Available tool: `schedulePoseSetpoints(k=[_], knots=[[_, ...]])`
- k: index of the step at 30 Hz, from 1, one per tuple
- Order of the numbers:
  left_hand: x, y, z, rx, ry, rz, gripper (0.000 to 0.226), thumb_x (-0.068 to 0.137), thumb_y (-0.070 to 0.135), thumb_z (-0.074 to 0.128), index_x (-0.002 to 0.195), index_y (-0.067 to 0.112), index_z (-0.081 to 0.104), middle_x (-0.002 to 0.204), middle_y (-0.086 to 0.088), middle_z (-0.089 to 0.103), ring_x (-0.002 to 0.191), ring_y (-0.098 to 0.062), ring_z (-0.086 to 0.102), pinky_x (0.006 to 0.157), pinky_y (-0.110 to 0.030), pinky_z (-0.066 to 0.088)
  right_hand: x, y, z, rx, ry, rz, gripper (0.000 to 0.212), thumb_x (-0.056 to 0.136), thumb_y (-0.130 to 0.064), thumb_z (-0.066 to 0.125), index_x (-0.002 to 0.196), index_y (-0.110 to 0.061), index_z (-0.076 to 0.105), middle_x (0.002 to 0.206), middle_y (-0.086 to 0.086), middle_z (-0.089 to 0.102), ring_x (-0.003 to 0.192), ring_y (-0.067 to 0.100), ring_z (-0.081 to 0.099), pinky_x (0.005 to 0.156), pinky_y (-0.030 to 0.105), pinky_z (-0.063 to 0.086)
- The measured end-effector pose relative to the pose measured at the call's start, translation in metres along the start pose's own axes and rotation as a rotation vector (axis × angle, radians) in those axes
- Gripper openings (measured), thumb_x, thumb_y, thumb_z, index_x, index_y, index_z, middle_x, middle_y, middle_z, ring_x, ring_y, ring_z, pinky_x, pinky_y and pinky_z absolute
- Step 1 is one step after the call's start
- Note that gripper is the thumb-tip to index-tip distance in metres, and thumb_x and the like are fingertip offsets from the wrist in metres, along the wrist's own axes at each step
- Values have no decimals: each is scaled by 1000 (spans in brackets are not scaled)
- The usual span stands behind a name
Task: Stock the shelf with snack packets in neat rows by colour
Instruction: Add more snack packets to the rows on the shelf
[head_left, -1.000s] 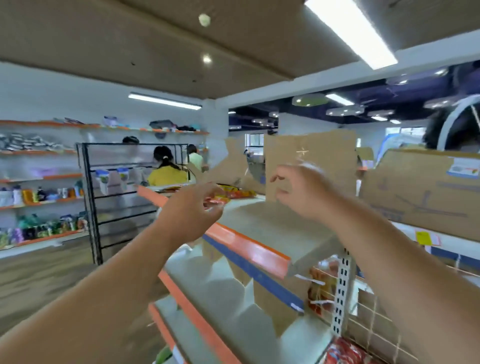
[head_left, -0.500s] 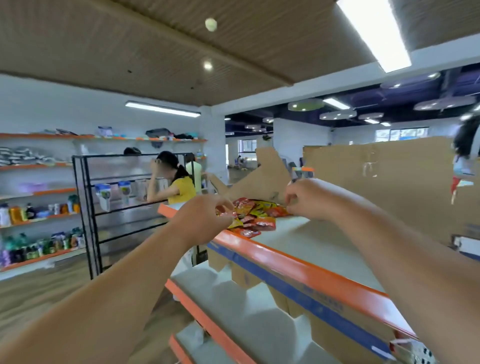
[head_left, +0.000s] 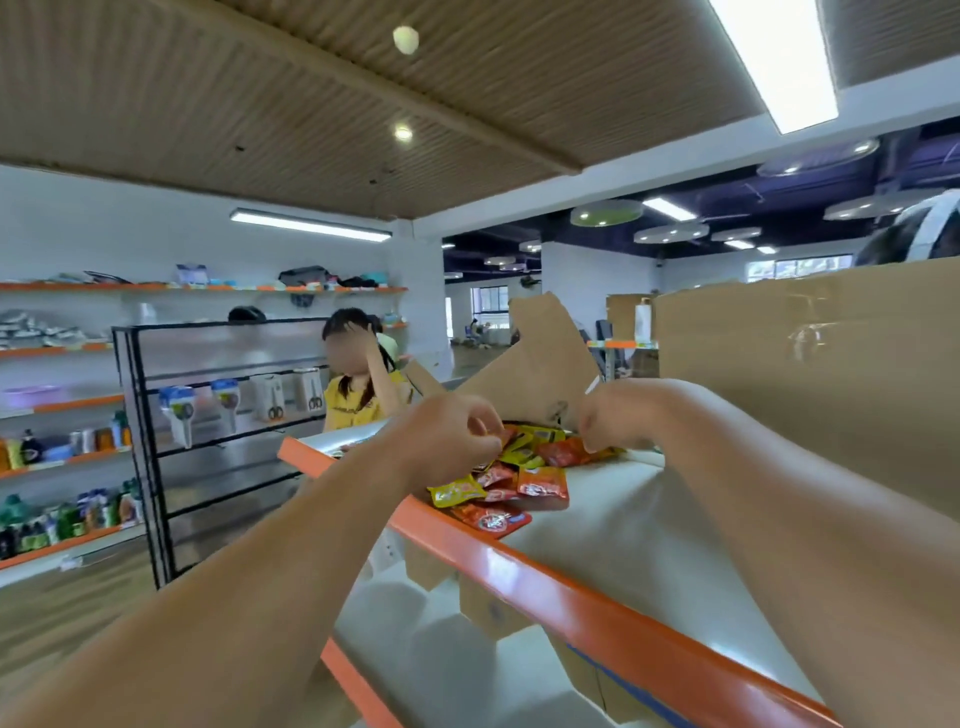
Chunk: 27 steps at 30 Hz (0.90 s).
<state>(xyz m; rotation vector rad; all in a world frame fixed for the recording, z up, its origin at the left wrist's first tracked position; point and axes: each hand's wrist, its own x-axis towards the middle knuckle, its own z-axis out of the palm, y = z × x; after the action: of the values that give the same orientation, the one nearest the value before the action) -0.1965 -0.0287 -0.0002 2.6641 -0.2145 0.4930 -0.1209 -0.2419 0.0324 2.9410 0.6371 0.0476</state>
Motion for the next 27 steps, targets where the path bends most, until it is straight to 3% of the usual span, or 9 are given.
schedulePoseSetpoints(k=[5,10,12,15,16,18,21,24,27], knots=[[48,-3,15,29,-51,70,18,93,40,65,106,35,76,99,18,69,91,-3,63,86,-33,58,43,10,7,-10,-43,41,38,98,-31,58,133,-15,60,129,7,62,112,26,61,98,38,50],[108,-15,38,162,-251,116,19,89,30,66,104,29,77,104,6,74,96,-15,69,88,-40,61,87,12,23,-89,-145,99,29,97,-35,58,117,-15,64,120,5,64,107,25,60,95,36,50],[134,-16,45,241,-308,171,21,86,23,68,105,25,78,104,4,74,98,-18,70,89,-38,61,101,12,32,-99,-183,119,31,96,-35,60,122,-17,64,113,2,61,104,23,56,90,32,48],[163,-12,51,441,-513,270,32,87,24,78,118,17,76,116,1,73,108,-21,68,91,-31,57,110,3,43,-98,-251,149,39,100,-23,57,137,-14,52,97,-2,49,96,17,47,64,16,42],[172,-11,56,521,-584,292,39,86,30,81,121,14,75,118,-1,72,110,-22,67,91,-31,55,112,0,46,-96,-267,160,43,101,-20,56,141,-11,47,93,-3,47,94,17,46,63,16,43],[189,-11,68,669,-696,326,51,83,41,83,122,10,74,118,-3,71,111,-25,67,94,-34,56,115,-5,50,-119,-300,194,44,102,-19,53,144,-13,44,97,-2,51,96,19,49,75,24,46],[204,-11,81,756,-796,338,58,85,47,80,123,5,70,123,-10,70,113,-29,66,98,-37,54,111,-6,48,-158,-355,256,30,99,-27,54,121,-10,63,93,1,59,88,22,56,65,28,44],[202,-14,87,717,-730,475,33,85,41,78,86,9,71,87,-6,67,83,-24,65,75,-32,51,104,1,39,-233,-425,335,29,92,-41,63,79,-15,63,73,-2,55,79,23,58,78,35,51],[199,-21,88,702,-615,595,32,83,37,76,65,14,62,64,1,56,60,-18,53,58,-29,45,96,8,35,-262,-494,376,33,85,-47,68,71,-19,59,77,-4,56,88,25,61,88,39,54]])
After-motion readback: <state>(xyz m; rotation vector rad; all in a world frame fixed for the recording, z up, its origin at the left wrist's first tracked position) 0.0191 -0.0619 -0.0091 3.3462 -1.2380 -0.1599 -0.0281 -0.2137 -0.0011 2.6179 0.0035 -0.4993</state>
